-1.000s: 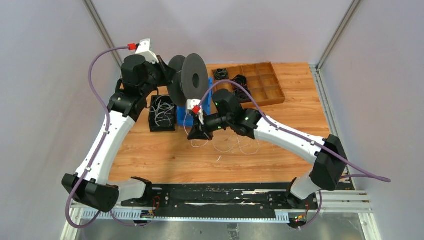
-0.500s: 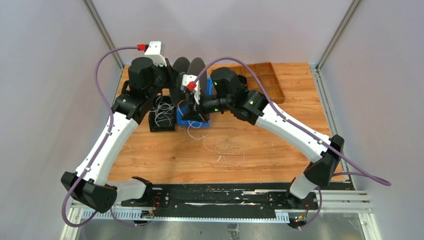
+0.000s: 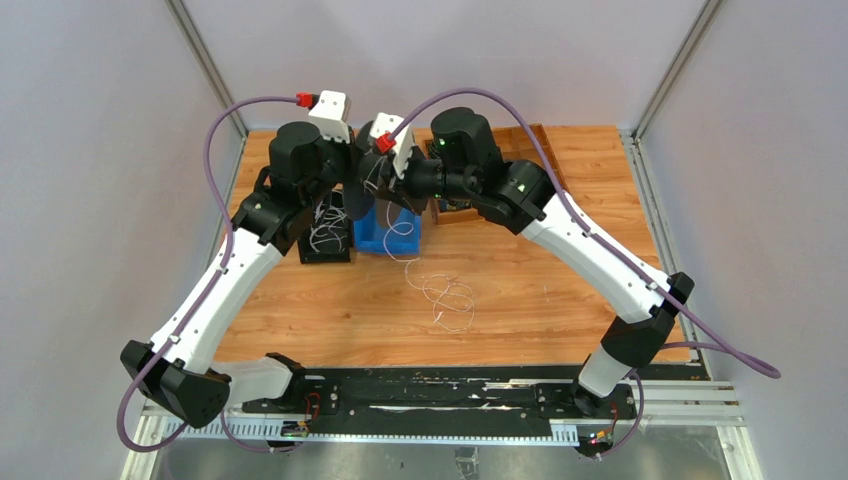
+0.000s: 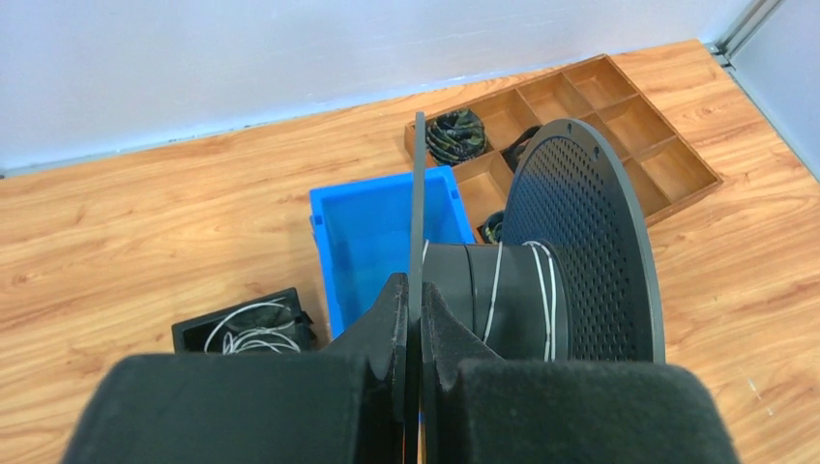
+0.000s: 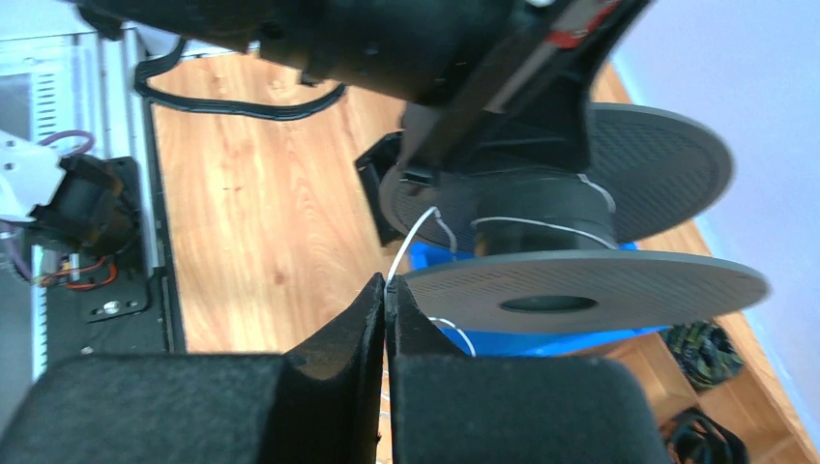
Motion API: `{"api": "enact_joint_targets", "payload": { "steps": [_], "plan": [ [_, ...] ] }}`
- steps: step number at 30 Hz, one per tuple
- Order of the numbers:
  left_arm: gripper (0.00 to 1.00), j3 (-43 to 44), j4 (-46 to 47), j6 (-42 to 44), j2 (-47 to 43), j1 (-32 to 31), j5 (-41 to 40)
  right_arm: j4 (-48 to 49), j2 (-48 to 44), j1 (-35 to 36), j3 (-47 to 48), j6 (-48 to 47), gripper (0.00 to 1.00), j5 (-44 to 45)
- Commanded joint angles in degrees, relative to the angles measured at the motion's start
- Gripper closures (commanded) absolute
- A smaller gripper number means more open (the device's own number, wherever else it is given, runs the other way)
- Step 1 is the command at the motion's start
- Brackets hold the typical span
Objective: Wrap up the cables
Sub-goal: Wrap the cable around the cable reel.
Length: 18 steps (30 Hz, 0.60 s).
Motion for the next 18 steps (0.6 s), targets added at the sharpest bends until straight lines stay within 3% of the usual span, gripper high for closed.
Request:
{"api": "enact_joint_targets", "payload": {
  "steps": [1, 18],
  "plan": [
    [1.00, -0.6, 5.7, 3.8, -2.5, -1.6, -1.1, -2.2, -0.8, -2.1, 3.0, -2.2, 0.99, 5.4],
    [1.00, -2.5, 6.1, 13.2, -3.2, -6.7, -1.2, -2.7, -0.9, -5.7, 8.2, -10.2, 0.99, 14.2]
  ]
}}
